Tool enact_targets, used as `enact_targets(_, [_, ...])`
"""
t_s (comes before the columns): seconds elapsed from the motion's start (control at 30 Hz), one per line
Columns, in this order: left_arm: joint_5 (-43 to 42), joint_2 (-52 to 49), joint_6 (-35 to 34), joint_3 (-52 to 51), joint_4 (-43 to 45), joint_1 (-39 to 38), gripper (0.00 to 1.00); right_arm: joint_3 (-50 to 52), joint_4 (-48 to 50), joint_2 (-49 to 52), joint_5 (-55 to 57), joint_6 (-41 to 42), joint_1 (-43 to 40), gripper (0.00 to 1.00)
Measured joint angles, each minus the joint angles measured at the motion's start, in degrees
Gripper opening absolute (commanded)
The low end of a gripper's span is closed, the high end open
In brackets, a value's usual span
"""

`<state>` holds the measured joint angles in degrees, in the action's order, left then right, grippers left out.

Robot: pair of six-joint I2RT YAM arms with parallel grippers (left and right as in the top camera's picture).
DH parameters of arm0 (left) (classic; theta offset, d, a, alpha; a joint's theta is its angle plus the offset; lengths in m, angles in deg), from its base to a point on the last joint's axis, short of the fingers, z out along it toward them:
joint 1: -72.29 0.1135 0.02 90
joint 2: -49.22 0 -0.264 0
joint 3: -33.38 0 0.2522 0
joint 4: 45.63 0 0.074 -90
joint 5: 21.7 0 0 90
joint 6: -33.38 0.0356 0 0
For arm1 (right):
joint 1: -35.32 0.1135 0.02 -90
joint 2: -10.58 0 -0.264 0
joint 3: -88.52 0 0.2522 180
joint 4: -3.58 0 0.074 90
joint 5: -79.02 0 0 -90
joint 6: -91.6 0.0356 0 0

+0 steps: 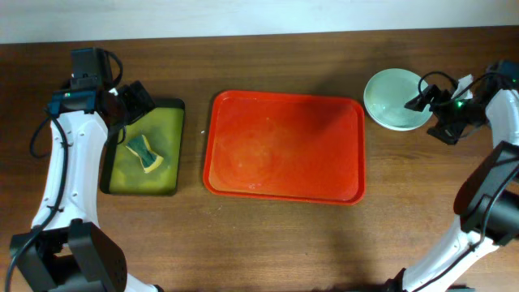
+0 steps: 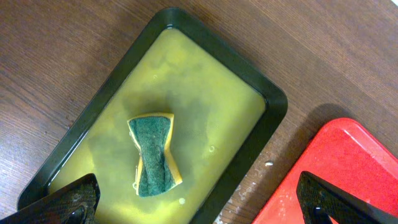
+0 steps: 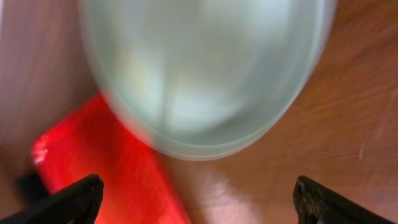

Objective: Clean dirty plates on tray and stack at the side

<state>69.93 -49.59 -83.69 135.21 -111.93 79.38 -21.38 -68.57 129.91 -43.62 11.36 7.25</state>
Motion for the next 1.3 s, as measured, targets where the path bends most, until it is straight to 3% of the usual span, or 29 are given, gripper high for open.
enact_targets(0.13, [0.02,0.00,-0.02,0.00,-0.02,0.00,1.00,-0.20,-13.92,-12.57,-5.07,-13.55,5.90,0.98])
enact_targets(0.2, [0.00,0.00,0.00,0.02,0.00,0.00,0.99,-0.20,-18.75,-16.13,-5.97,-20.59,13.62,0.98])
enact_targets(0.3, [0.02,0.00,0.00,0.02,0.02,0.00,0.99,-0.17,-20.24,-19.26,-6.36,-24.48,19.76,0.98])
enact_targets(0.6, [0.00,0.00,-0.02,0.00,0.02,0.02,0.99,-0.26,-31.45,-53.07,7.28,-21.49,19.91,0.98])
enact_targets(0.93, [0.00,0.00,0.00,0.02,0.02,0.02,0.99,-0.24,-31.47,-56.37,8.72,-21.44,20.57,0.98])
enact_targets(1.07, [0.00,0.00,0.00,0.02,0.02,0.00,0.99,0.07,-28.35,-55.89,8.90,-21.40,20.68,0.98])
enact_targets(1.13, [0.02,0.00,0.00,0.00,0.09,0.02,0.99,3.56,-22.69,-60.30,8.87,-21.29,20.74,0.98])
enact_targets(1.23, [-0.15,0.00,0.00,0.00,0.04,0.02,0.99,17.51,-9.33,-74.05,8.87,-21.07,20.83,0.98])
enact_targets(1.3, [-0.17,0.00,0.00,0.00,0.04,0.00,0.99,32.46,3.54,-85.53,8.68,-20.85,20.94,0.98])
